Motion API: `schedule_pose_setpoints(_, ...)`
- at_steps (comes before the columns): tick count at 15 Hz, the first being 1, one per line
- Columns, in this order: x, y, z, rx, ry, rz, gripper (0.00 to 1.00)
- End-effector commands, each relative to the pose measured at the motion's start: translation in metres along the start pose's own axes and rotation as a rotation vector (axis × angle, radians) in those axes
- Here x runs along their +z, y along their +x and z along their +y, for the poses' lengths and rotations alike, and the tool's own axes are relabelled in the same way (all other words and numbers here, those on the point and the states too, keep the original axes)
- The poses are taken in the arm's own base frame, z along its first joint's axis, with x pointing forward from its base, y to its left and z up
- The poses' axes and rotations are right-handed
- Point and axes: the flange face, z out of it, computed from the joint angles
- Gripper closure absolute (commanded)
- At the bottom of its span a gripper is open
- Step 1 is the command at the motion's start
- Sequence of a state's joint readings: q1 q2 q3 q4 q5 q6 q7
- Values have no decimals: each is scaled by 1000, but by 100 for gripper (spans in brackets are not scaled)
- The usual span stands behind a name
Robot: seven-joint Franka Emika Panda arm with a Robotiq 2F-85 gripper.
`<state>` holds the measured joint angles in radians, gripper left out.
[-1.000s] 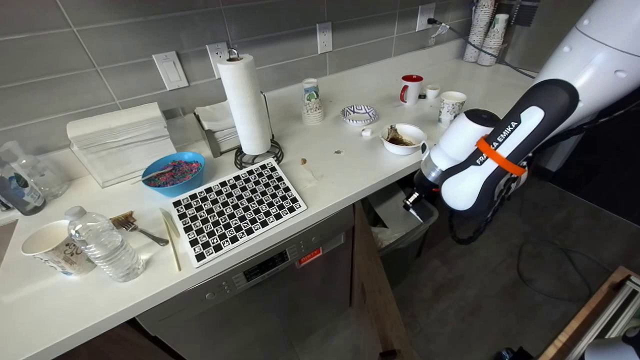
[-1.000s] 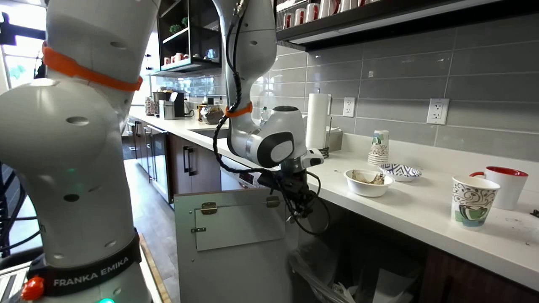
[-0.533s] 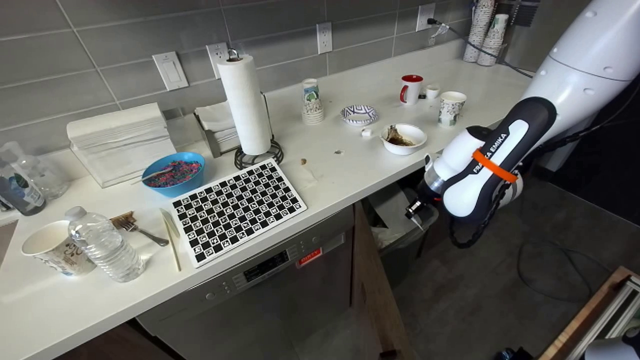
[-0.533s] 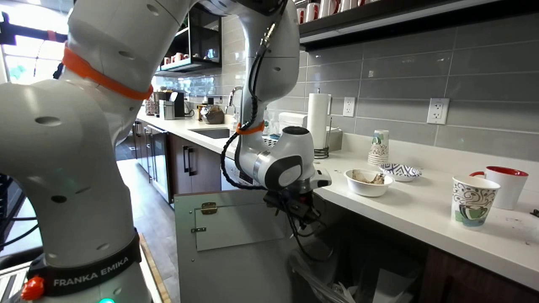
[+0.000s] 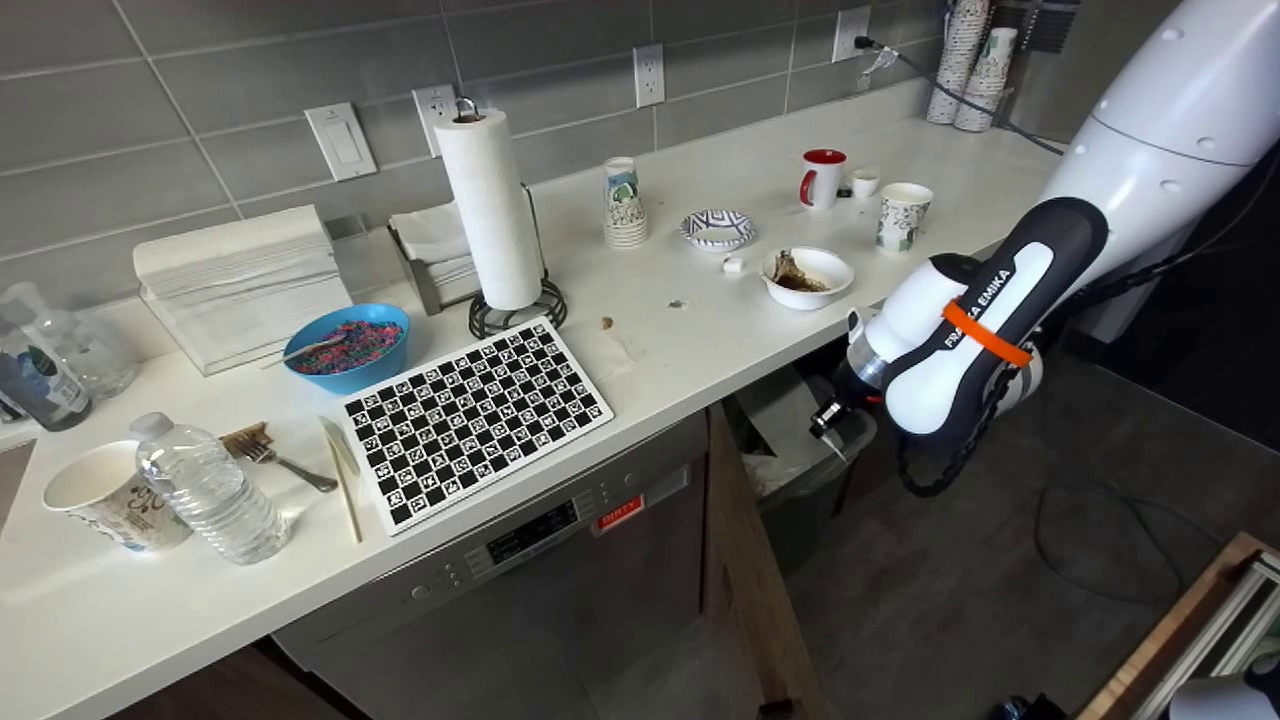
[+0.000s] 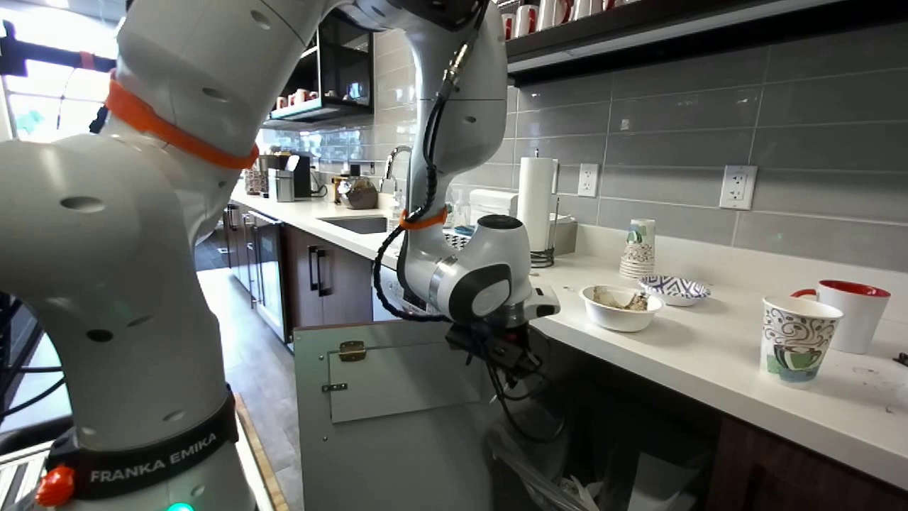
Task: Throw away the small tissue
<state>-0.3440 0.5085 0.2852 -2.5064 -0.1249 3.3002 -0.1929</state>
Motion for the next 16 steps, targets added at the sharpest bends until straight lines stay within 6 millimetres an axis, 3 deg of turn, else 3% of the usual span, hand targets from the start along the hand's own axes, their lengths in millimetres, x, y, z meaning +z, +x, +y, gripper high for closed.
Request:
schedule_pose_setpoints(1, 27, -2, 5, 29, 12, -27, 100)
schedule_pose_setpoints(8, 88, -8, 16, 87, 49, -30, 100)
schedule_pose_setpoints(16, 144, 7, 34, 158, 78, 25, 100)
